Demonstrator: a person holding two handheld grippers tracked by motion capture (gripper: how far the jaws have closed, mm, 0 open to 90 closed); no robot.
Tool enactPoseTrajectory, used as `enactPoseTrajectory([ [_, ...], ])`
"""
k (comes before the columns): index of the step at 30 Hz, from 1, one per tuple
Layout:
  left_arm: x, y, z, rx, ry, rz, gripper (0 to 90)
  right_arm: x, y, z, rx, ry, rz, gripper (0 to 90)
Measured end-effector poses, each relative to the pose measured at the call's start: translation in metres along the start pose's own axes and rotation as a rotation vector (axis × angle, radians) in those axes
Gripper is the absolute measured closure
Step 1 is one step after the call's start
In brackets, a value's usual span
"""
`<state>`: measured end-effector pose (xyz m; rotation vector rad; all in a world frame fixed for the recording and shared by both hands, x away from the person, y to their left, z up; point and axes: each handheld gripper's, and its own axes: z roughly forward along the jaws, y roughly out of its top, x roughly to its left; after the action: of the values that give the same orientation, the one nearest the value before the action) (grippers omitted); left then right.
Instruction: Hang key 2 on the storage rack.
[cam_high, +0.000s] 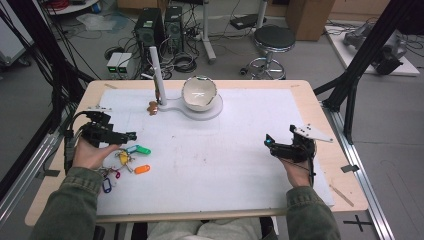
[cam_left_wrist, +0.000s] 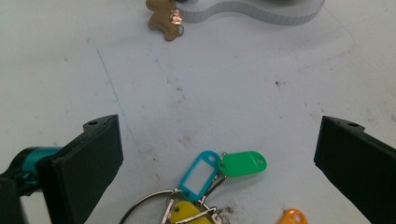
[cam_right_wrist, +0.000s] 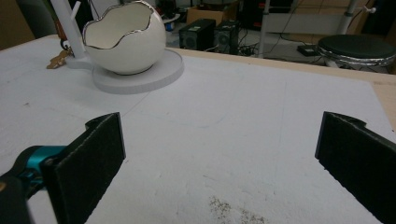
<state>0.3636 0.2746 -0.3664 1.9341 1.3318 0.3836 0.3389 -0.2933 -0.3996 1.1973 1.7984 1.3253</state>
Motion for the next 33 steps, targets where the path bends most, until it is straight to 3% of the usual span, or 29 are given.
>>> enactPoseTrajectory([
  [33,-0.001,-0.040,0.005,0.088,-0.024,-0.025,1.8,0.000,0.000,0.000,0.000,-0.001,-0.010,0.5],
])
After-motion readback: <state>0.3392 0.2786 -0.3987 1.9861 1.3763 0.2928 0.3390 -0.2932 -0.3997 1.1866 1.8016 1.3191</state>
